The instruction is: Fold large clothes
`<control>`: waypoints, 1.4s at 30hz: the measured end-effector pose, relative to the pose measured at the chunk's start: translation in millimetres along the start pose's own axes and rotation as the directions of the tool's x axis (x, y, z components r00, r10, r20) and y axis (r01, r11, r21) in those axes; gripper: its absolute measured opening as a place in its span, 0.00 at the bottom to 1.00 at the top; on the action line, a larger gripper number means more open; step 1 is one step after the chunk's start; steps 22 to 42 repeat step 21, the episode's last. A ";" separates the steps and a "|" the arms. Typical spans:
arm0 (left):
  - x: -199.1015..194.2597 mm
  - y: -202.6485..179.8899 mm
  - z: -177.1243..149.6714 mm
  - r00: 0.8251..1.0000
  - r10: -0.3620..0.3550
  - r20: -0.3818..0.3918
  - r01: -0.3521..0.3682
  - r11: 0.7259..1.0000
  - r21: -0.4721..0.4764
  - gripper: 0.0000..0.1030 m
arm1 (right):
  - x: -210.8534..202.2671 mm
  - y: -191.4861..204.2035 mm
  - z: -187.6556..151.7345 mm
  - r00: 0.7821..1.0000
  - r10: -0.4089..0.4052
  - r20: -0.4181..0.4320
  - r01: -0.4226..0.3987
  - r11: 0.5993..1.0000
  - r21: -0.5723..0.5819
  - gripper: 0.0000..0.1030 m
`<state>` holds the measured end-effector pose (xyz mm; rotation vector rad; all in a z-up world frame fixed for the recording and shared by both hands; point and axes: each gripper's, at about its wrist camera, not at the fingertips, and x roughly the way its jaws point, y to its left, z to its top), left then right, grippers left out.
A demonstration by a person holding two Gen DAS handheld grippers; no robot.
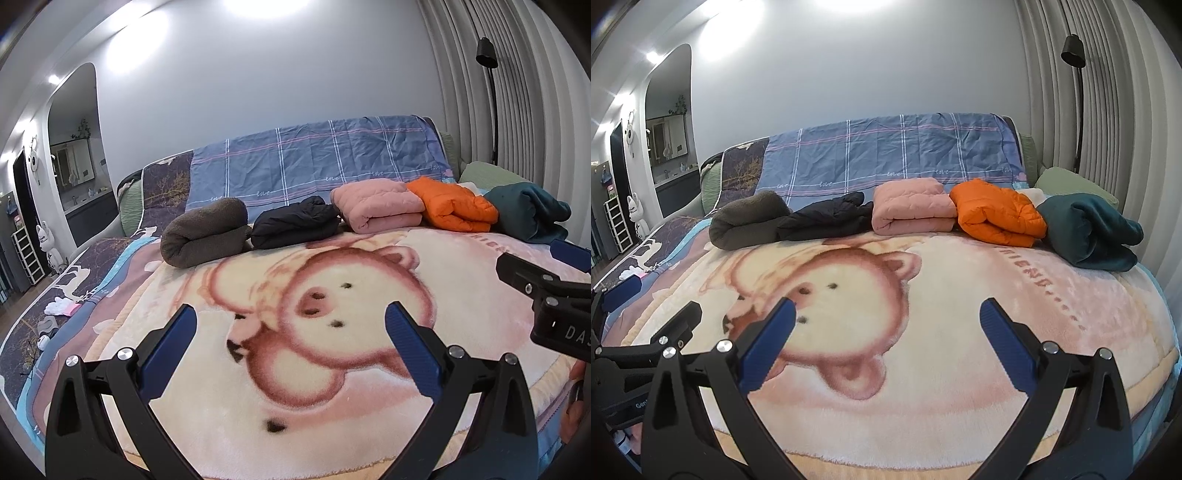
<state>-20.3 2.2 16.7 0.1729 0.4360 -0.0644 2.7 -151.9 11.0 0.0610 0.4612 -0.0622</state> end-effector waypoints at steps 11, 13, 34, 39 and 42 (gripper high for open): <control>-0.4 0.0 0.2 1.000 0.001 -0.002 -0.001 1.000 0.001 0.99 | 2.8 2.9 -0.6 1.000 0.004 -0.012 -0.004 1.000 -0.002 0.98; -0.1 0.3 -0.5 1.000 0.000 -0.002 0.000 1.000 0.002 0.99 | 3.0 3.4 -0.8 1.000 0.004 -0.013 -0.004 1.000 -0.002 0.98; 1.5 2.0 -3.4 1.000 0.000 -0.010 0.000 1.000 0.005 0.99 | 7.2 4.8 -1.4 1.000 -0.001 -0.023 0.001 1.000 -0.003 0.98; 1.5 2.0 -3.4 1.000 0.000 -0.010 0.000 1.000 0.005 0.99 | 7.2 4.8 -1.4 1.000 -0.001 -0.023 0.001 1.000 -0.003 0.98; 1.5 2.0 -3.4 1.000 0.000 -0.010 0.000 1.000 0.005 0.99 | 7.2 4.8 -1.4 1.000 -0.001 -0.023 0.001 1.000 -0.003 0.98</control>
